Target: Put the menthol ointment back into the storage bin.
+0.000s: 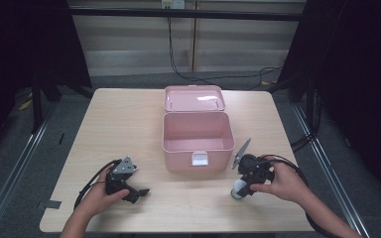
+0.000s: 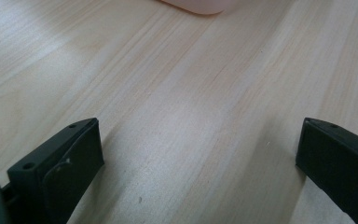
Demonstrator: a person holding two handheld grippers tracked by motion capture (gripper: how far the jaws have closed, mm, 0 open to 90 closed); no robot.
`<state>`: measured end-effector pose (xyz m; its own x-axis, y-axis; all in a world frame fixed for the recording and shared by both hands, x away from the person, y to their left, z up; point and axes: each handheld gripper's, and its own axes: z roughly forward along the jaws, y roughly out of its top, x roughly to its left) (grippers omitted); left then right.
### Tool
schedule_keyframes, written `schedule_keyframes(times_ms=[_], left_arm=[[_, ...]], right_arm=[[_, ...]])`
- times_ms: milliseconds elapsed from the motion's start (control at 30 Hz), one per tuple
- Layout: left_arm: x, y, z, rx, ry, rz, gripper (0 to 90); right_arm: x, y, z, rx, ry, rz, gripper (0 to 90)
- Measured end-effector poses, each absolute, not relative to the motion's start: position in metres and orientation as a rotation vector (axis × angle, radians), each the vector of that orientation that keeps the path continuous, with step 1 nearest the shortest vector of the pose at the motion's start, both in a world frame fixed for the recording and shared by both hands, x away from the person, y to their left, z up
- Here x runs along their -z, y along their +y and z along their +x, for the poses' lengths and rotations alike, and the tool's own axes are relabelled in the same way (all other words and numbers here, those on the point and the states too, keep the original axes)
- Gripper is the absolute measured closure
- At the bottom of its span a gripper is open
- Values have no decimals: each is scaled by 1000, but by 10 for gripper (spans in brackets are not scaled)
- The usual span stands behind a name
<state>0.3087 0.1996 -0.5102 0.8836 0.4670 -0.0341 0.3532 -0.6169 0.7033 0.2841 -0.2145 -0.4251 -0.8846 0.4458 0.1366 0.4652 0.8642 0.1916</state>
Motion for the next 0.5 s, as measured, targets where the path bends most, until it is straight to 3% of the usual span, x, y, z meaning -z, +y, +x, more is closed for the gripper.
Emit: schedule_keyframes(times_ms=[500], left_arm=[[510, 200, 309, -195, 586, 2296, 0]], right_arm=[[392, -216, 291, 330, -2936, -752, 502]])
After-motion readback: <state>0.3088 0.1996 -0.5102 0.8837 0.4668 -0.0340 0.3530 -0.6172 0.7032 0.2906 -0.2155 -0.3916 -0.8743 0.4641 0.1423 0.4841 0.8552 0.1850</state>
